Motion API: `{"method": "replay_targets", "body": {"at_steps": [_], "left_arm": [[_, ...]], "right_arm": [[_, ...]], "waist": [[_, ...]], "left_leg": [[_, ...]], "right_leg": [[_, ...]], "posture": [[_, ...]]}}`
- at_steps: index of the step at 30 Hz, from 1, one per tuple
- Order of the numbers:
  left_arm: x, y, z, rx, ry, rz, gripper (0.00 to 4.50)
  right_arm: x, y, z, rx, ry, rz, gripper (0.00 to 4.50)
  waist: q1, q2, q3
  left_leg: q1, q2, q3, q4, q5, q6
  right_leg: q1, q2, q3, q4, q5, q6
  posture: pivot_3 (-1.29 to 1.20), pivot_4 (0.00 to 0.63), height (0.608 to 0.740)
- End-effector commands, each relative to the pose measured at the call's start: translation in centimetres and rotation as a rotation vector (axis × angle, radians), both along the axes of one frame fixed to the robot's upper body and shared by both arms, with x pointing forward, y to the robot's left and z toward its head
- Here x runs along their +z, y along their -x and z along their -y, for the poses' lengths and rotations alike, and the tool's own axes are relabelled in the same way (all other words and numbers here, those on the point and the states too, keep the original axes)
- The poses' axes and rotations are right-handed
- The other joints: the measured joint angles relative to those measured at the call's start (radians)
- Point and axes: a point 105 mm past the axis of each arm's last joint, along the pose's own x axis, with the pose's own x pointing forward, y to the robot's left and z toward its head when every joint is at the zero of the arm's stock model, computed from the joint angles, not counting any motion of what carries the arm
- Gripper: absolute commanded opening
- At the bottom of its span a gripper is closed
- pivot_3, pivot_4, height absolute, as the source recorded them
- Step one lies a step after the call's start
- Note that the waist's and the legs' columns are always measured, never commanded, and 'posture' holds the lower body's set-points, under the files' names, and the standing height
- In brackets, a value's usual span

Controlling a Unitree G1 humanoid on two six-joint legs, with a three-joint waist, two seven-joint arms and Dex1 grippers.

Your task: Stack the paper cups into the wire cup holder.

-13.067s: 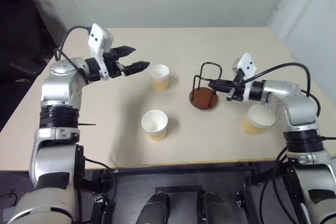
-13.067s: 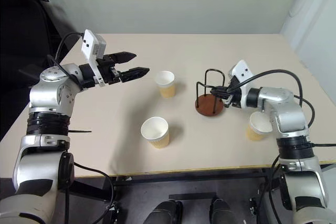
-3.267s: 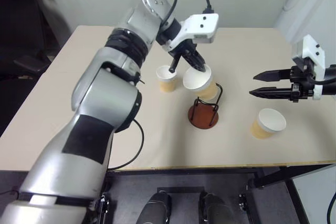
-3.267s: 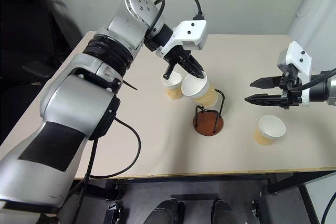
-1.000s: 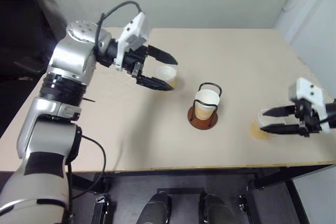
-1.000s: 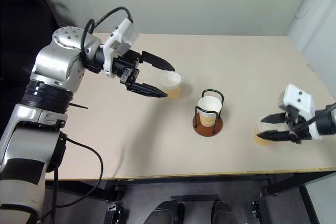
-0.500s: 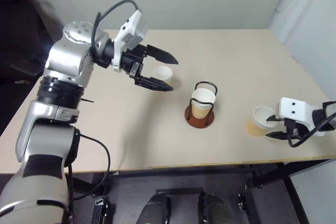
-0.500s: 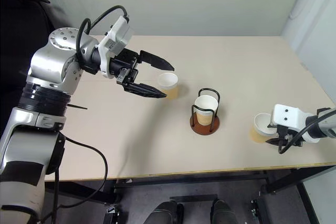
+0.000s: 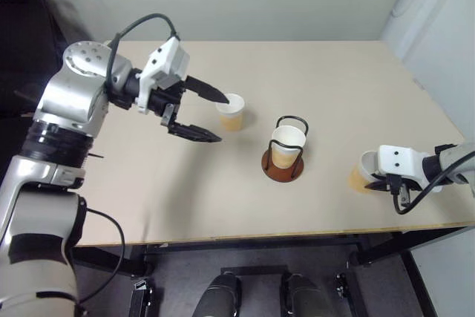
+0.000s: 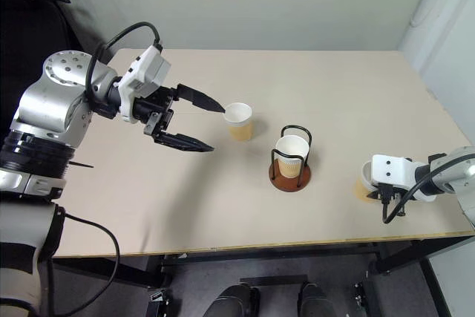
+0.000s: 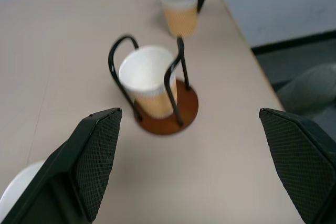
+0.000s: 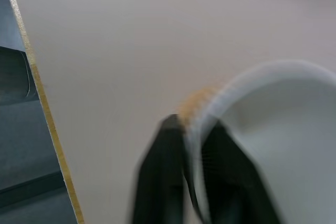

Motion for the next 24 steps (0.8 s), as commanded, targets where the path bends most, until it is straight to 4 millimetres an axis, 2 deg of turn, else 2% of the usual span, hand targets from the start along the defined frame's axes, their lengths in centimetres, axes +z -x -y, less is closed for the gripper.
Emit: {"method": "replay_targets", "body": {"at_steps": [1,3,6,11,15,19,24], "left_arm": [[0.4,0.2,-0.8,-0.012,-0.028,0.051,4.5],[0.4,0.0,-1.4,0.009,-0.027,0.051,4.5],[0.6,-0.2,-2.2,0.033,-0.025,0.059,4.5],[0.8,-0.6,-2.9,0.064,-0.013,0.065,4.5],[0.7,-0.8,-2.8,0.064,-0.009,0.064,4.5],[0.7,-1.1,-2.5,0.062,-0.006,0.062,4.5],[0.7,-1.3,-2.3,0.057,-0.002,0.061,4.5]], "right_arm": [[2.4,-0.2,0.2,0.004,0.004,0.06,0.06],[3.2,-0.1,0.3,0.005,0.002,0.066,0.06],[5.2,-0.3,-0.7,0.019,-0.045,0.106,0.06],[10.6,-1.3,-3.7,0.081,-0.128,0.242,0.06],[13.7,-1.7,-6.2,0.147,-0.174,0.318,0.06],[15.1,-1.9,-8.5,0.216,-0.194,0.348,0.06],[15.1,-1.3,-11.1,0.294,-0.216,0.329,0.06]], "waist": [[0.001,0.0,0.0],[0.0,0.0,0.0],[-0.003,0.0,0.0],[-0.008,0.0,0.0],[-0.008,0.0,0.0],[-0.006,0.0,0.0],[-0.006,0.0,0.0]], "left_leg": [[0.0,0.0,0.0,0.0,0.0,0.0],[-0.001,0.0,0.0,0.0,0.0,-0.001],[-0.002,0.0,0.0,-0.001,-0.001,-0.002],[-0.002,0.001,-0.001,-0.002,-0.003,-0.005],[-0.002,0.002,-0.003,-0.004,-0.003,-0.006],[-0.003,0.001,-0.005,-0.005,-0.004,-0.007],[-0.003,0.002,-0.006,-0.007,-0.004,-0.01]], "right_leg": [[0.0,0.0,0.0,0.0,0.0,0.0],[0.0,0.0,0.0,0.0,0.0,-0.001],[-0.002,0.0,0.0,0.0,-0.001,-0.001],[-0.004,0.002,0.001,0.001,-0.002,-0.003],[-0.006,0.004,0.0,0.001,-0.004,-0.006],[-0.007,0.004,-0.001,0.001,-0.005,-0.009],[-0.008,0.004,-0.002,0.002,-0.006,-0.011]], "posture": [[0.0,0.15,0.74],[0.0,0.15,0.74],[0.0,0.15,0.74],[0.0,0.15,0.74],[0.0,0.15,0.74],[0.0,0.15,0.74],[0.0,0.15,0.74]]}}
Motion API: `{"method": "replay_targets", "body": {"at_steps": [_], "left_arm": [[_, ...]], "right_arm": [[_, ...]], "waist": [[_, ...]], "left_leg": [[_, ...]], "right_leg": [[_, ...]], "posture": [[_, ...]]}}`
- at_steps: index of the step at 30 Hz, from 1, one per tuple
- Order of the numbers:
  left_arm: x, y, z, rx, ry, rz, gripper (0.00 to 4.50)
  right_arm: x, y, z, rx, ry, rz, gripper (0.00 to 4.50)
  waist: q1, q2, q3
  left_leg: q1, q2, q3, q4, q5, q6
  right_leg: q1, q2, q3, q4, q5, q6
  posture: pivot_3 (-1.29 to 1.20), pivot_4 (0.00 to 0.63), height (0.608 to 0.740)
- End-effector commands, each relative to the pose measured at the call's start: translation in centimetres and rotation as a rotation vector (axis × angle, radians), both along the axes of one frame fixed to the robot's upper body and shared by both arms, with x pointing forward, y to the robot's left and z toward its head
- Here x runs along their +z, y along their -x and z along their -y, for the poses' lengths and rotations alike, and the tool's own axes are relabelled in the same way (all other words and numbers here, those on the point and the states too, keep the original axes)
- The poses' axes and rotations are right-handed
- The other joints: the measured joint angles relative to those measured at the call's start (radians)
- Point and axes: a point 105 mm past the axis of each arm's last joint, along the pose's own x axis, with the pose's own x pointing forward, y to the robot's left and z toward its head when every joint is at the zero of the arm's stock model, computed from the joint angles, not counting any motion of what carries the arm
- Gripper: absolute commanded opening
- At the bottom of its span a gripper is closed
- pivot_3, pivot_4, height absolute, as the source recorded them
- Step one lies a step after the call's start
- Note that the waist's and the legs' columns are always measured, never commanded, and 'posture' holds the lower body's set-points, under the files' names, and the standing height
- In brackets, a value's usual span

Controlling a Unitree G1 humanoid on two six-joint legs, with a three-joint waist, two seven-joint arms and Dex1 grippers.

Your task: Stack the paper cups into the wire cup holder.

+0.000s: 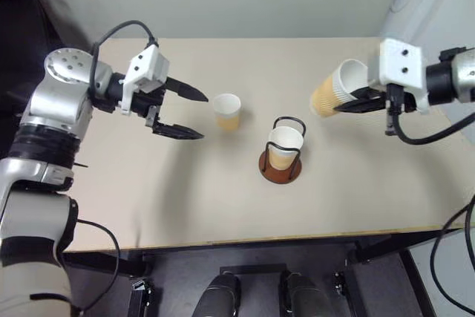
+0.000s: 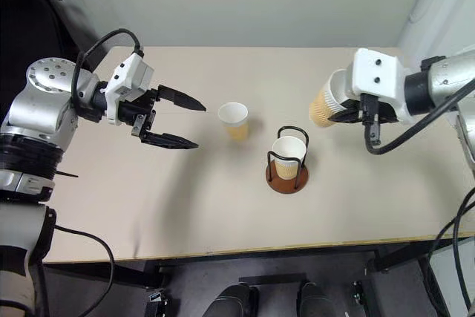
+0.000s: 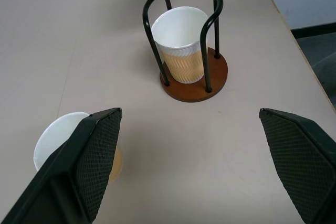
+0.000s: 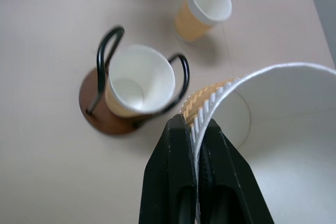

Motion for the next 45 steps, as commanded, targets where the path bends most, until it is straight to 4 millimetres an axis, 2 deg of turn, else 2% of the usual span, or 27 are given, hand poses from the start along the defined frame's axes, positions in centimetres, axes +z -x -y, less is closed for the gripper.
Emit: {"method": "replay_targets", "body": {"at_steps": [1,3,13,24,34,45], "left_arm": [[1.1,0.3,0.1,-0.03,-0.01,0.032,4.5],[1.0,0.2,0.2,-0.033,-0.01,0.03,4.5],[1.0,0.1,0.7,-0.047,-0.006,0.023,4.5],[1.1,0.1,0.8,-0.052,-0.011,0.027,4.5],[1.1,0.2,0.6,-0.049,-0.011,0.028,4.5],[1.3,0.3,0.7,-0.053,-0.009,0.034,4.5]], "right_arm": [[0.7,0.8,-1.4,0.053,0.009,0.027,0.06],[0.5,1.1,-1.9,0.073,0.016,0.022,0.06],[-0.8,1.7,-3.6,0.135,0.034,0.0,0.06],[-2.9,1.4,-3.5,0.146,0.118,0.02,0.06],[-3.2,1.1,-4.1,0.178,0.169,0.058,0.06],[-4.9,1.5,-4.6,0.217,0.207,0.04,0.06]], "waist": [[0.0,0.0,0.0],[0.0,0.0,0.0],[0.0,0.0,0.0],[0.0,0.0,0.0],[-0.001,0.0,0.0],[-0.001,0.0,0.0]], "left_leg": [[0.0,0.0,0.0,0.0,0.0,0.0],[0.0,0.0,0.0,-0.001,0.004,-0.008],[0.001,0.0,-0.001,-0.005,0.004,-0.008],[0.001,0.0,-0.001,-0.007,0.005,-0.007],[0.001,0.001,-0.001,-0.008,0.005,-0.007],[0.001,0.001,-0.002,-0.007,0.005,-0.007]], "right_leg": [[0.0,0.0,0.0,0.0,0.0,0.0],[0.0,0.0,0.0,0.0,-0.001,-0.001],[-0.001,0.0,0.0,0.0,-0.001,-0.002],[-0.002,0.0,-0.001,0.001,-0.001,-0.002],[-0.003,0.0,-0.001,0.001,-0.001,-0.002],[-0.003,0.0,-0.001,0.001,-0.001,-0.002]], "posture": [[0.0,0.15,0.74],[0.0,0.15,0.74],[0.0,0.15,0.74],[0.0,0.15,0.74],[0.0,0.15,0.74],[0.0,0.15,0.74]]}}
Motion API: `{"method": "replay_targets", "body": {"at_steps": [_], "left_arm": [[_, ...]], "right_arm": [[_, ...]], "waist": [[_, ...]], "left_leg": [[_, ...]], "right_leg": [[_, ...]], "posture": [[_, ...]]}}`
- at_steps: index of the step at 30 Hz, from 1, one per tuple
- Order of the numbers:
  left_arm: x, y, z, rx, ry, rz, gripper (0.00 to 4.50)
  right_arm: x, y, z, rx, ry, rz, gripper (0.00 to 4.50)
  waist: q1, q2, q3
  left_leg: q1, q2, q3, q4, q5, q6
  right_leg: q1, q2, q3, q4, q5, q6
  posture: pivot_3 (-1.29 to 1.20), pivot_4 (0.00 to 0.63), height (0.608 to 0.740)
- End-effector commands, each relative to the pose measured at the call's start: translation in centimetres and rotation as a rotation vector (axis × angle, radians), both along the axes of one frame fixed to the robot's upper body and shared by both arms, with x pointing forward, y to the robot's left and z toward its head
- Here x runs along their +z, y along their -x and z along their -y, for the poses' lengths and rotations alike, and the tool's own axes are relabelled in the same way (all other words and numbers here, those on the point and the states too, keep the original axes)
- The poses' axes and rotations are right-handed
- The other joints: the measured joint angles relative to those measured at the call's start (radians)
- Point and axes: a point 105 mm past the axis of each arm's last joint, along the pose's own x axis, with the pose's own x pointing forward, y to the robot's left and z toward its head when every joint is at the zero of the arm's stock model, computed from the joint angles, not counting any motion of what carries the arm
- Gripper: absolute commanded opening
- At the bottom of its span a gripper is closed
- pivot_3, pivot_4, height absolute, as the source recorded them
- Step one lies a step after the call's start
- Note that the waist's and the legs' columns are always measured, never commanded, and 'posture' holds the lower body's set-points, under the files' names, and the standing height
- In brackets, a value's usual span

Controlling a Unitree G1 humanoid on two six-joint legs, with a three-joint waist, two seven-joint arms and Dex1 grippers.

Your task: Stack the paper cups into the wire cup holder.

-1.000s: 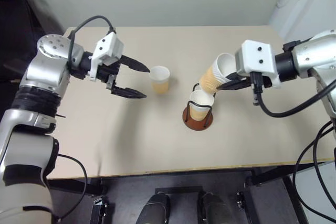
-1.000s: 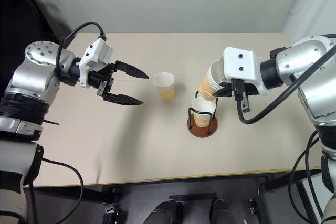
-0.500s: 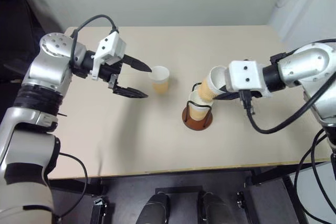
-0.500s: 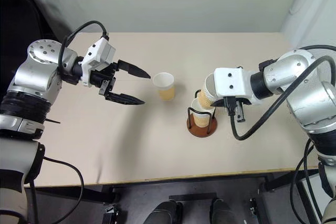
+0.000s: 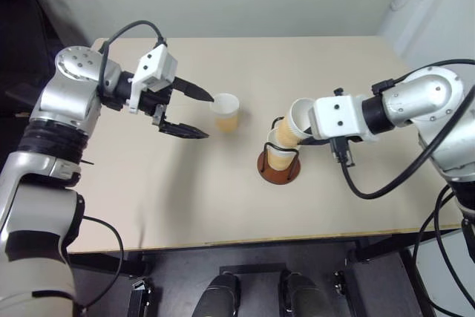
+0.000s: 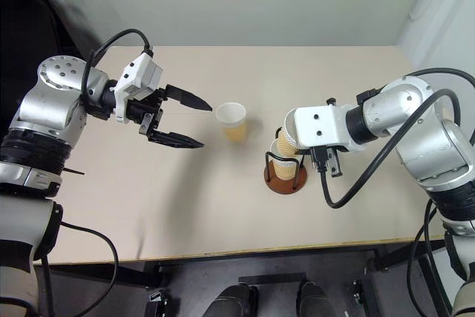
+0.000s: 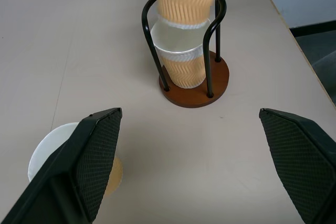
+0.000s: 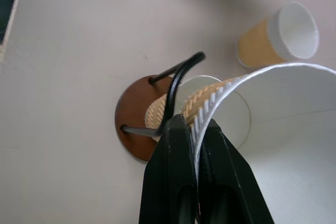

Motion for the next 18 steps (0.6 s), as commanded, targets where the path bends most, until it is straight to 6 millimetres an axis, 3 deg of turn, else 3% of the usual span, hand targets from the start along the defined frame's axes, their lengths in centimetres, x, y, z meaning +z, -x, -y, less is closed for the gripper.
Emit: {"method": "replay_targets", "body": {"at_steps": [1,14,18], "left_arm": [[1.4,0.6,-0.1,-0.034,0.004,0.04,4.5],[1.4,0.8,-0.1,-0.035,0.005,0.036,4.5],[1.3,0.8,-0.2,-0.035,0.002,0.035,4.5]], "right_arm": [[-0.1,0.5,-0.3,0.036,0.03,0.034,0.06],[-1.5,0.0,0.0,0.052,0.091,0.043,0.06],[-1.2,0.3,-0.3,0.055,0.053,0.004,0.98]], "waist": [[0.0,0.0,0.0],[0.0,0.0,0.0],[0.0,0.0,0.0]], "left_leg": [[0.0,0.0,0.0,0.0,0.0,-0.001],[0.0,0.0,0.0,0.0,0.0,0.0],[0.0,0.0,0.0,0.0,0.001,0.0]], "right_leg": [[0.0,0.0,0.0,0.0,0.0,0.0],[0.0,0.0,0.0,0.0,0.0,0.0],[0.0,0.0,0.0,0.001,0.0,0.0]], "posture": [[0.0,0.15,0.74],[0.0,0.15,0.74],[0.0,0.15,0.74]]}}
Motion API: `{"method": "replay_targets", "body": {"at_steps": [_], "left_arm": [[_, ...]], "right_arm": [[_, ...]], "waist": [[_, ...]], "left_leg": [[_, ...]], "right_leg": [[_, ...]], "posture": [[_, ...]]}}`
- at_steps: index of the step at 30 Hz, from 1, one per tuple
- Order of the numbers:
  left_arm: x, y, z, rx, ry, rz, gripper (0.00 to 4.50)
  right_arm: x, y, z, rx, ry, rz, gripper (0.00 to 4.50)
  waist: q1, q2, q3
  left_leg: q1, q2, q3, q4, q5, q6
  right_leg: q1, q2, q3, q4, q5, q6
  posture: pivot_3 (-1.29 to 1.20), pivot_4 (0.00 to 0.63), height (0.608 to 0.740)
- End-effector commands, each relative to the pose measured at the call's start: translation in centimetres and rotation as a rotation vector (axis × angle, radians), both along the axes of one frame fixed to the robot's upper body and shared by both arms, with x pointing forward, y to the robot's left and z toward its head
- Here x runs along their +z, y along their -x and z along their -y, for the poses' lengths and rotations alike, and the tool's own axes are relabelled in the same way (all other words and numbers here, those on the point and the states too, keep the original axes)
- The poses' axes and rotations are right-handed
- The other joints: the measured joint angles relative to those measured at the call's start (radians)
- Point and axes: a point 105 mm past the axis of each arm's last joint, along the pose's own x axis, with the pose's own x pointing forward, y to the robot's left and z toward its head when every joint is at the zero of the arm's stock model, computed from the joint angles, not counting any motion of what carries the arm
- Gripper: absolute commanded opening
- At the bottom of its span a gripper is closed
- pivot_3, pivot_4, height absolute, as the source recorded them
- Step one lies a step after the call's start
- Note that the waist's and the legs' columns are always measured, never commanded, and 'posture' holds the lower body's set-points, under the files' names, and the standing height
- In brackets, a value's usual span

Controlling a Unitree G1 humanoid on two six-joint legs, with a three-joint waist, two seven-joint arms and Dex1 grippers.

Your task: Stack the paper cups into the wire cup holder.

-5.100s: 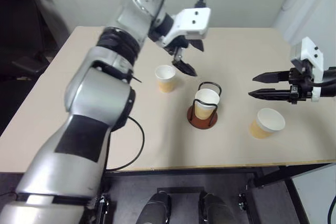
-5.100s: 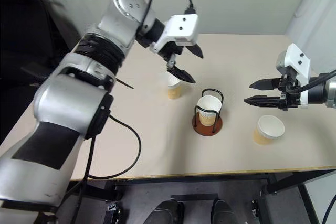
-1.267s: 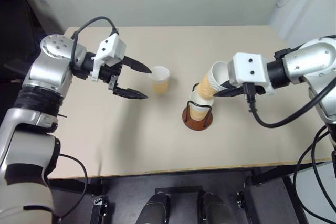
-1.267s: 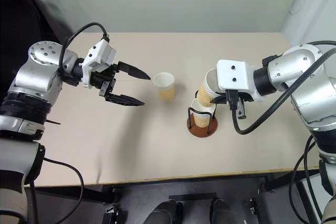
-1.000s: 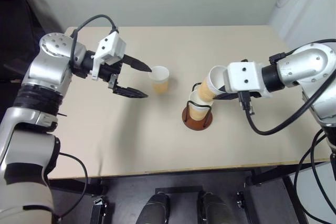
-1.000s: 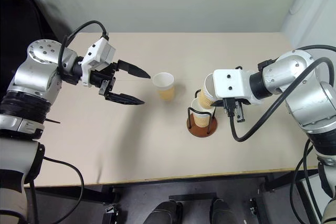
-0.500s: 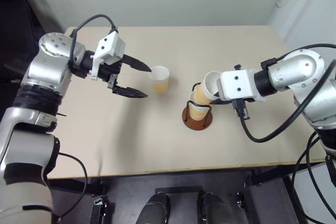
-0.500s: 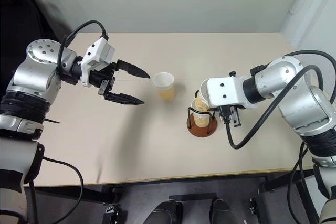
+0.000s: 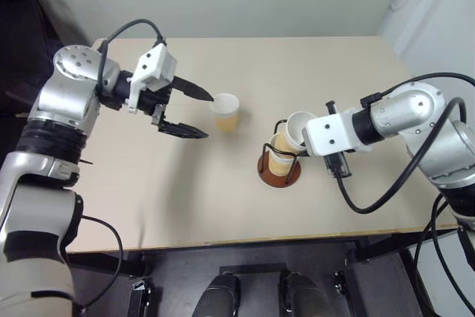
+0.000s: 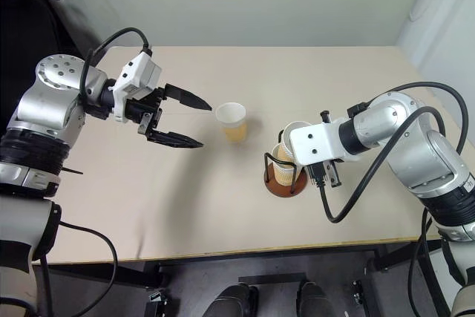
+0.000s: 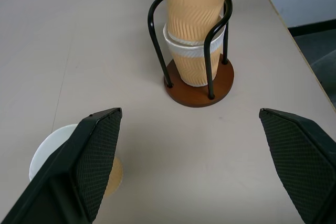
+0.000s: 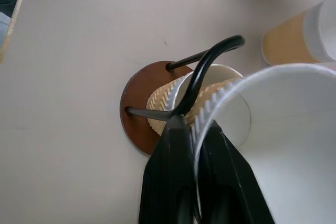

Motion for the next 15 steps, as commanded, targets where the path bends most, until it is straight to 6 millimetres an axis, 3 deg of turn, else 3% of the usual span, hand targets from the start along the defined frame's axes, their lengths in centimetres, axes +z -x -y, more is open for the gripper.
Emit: {"method": "replay_targets", "body": {"at_steps": [1,10,15], "left_arm": [[1.1,0.7,-0.1,-0.035,0.005,0.03,4.5],[1.1,0.6,0.1,-0.032,0.003,0.027,4.5],[0.8,-0.8,-0.1,0.037,-0.048,0.041,4.5]], "right_arm": [[1.1,0.5,-0.6,0.012,-0.064,-0.031,1.33],[5.6,0.6,-2.1,-0.035,-0.37,-0.129,4.44],[8.4,0.3,-2.2,-0.089,-0.589,-0.143,4.44]], "waist": [[0.0,0.0,0.0],[-0.001,0.0,0.0],[0.001,0.0,0.0]], "left_leg": [[0.0,0.0,0.0,0.0,0.0,0.0],[0.0,0.0,0.0,0.0,0.002,-0.002],[0.0,0.0,-0.001,0.0,0.002,-0.003]], "right_leg": [[0.0,0.0,0.0,0.0,0.0,0.0],[0.0,0.0,0.0,0.0,0.0,0.0],[0.0,0.0,-0.001,0.0,0.0,-0.001]], "posture": [[0.0,0.15,0.74],[0.0,0.15,0.74],[0.0,0.15,0.74]]}}
